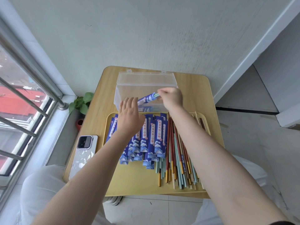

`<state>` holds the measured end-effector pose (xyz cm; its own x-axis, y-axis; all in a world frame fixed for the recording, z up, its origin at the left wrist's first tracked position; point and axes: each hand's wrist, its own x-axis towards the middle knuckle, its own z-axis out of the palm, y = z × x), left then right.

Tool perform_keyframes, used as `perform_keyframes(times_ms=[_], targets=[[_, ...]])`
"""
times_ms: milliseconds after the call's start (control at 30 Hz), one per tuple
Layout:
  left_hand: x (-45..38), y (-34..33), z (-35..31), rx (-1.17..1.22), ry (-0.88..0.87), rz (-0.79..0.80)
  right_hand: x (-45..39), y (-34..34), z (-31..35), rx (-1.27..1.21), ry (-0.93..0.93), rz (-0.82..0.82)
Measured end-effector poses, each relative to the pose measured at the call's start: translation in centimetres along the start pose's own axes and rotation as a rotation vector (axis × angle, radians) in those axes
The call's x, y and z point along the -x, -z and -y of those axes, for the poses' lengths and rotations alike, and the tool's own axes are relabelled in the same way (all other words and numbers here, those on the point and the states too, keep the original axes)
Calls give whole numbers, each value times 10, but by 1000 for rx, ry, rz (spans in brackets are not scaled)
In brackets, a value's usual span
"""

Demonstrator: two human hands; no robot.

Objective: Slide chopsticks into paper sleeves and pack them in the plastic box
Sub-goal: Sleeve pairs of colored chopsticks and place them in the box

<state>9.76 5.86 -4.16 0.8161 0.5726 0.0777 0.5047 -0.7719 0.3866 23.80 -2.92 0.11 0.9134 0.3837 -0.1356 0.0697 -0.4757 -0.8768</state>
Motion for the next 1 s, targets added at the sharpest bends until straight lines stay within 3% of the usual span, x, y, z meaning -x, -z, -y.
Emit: perform_keyframes(times_ms=[67, 267, 467, 633, 767, 867, 1000], targets=[[1, -1, 0, -27, -2, -2, 0, -10, 1, 171, 53, 104], [2, -2, 1, -43, 18, -2, -3, -13, -3, 645, 99, 214], [4, 8, -5, -1, 32, 81, 6, 4, 2, 595, 155, 237], [21, 11, -12, 152, 54, -95, 35, 15, -6, 511, 288, 142], [33, 9, -22, 138, 151, 77, 63, 13, -21, 600, 273, 144], [42, 3, -29, 74, 151, 237, 80, 12, -31, 627, 142, 242], [49, -6, -40, -2, 154, 320, 89, 6, -53, 651, -20, 340]])
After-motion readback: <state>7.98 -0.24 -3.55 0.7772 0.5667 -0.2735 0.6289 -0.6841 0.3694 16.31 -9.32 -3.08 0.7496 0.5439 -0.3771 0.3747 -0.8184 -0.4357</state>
